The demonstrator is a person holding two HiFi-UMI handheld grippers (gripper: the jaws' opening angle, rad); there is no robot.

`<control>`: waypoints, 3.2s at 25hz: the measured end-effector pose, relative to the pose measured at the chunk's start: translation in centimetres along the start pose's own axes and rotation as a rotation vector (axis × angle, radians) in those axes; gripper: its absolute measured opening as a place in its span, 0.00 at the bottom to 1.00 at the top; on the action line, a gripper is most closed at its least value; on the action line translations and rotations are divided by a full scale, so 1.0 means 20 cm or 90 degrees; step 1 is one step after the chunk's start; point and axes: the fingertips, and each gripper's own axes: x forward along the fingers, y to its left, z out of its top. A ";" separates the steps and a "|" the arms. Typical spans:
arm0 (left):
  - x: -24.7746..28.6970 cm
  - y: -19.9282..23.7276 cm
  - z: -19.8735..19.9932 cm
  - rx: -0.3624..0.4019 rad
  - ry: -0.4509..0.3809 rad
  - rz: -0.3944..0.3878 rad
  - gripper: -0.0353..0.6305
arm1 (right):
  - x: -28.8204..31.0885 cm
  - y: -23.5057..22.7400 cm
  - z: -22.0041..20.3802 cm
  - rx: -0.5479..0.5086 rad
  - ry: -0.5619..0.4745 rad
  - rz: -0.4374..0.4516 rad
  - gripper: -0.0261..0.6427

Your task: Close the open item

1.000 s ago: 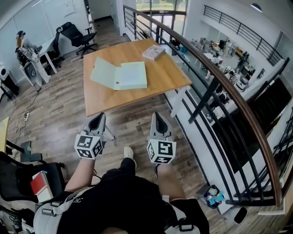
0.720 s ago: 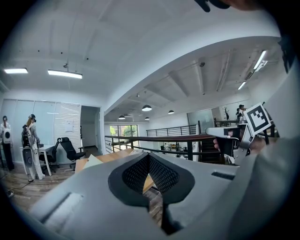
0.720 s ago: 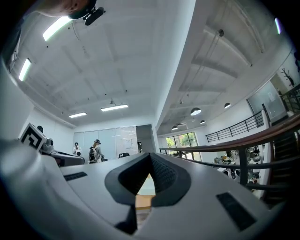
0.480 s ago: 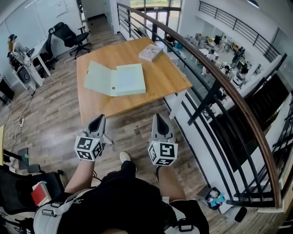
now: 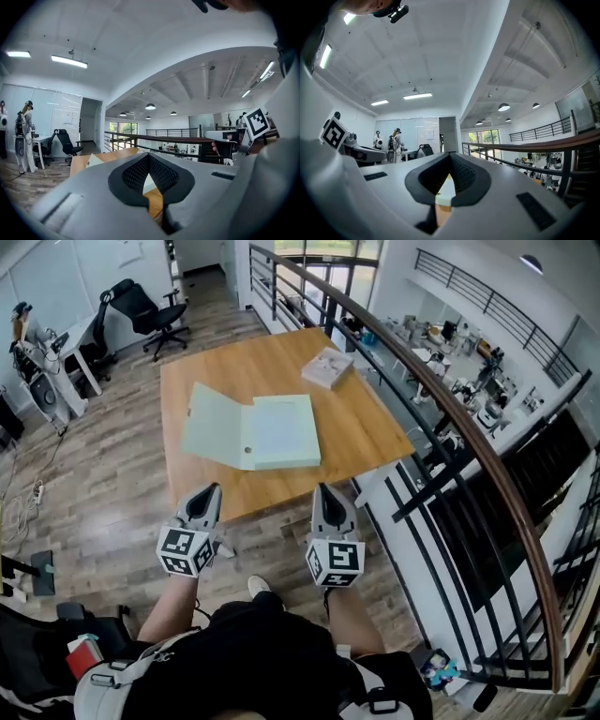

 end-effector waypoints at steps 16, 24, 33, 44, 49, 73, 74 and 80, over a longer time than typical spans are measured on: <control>0.41 0.82 -0.12 -0.059 -0.005 0.028 0.06 | 0.84 0.17 -0.12 -0.040 0.043 0.003 0.05; 0.45 0.95 -0.22 -0.089 0.015 0.053 0.05 | 0.96 0.10 -0.18 -0.045 0.073 -0.007 0.05; 0.45 1.05 -0.27 -0.099 0.038 0.124 0.06 | 1.04 -0.02 -0.27 -0.034 0.085 0.021 0.05; 0.59 1.08 -0.18 -0.035 0.073 0.154 0.06 | 1.17 -0.31 -0.36 -0.023 0.103 0.022 0.06; 0.64 1.14 -0.22 -0.016 0.106 0.178 0.24 | 1.24 -0.49 -0.47 -0.001 0.137 -0.002 0.14; 0.63 1.33 -1.03 -0.305 0.252 0.225 0.30 | 1.24 -0.79 -1.41 0.103 0.399 -0.025 0.18; 0.64 1.33 -1.05 -0.338 0.238 0.219 0.30 | 1.24 -0.79 -1.45 0.109 0.411 -0.027 0.18; 0.71 1.35 -1.05 -0.495 0.134 0.182 0.30 | 1.24 -0.79 -1.58 0.127 0.445 -0.032 0.19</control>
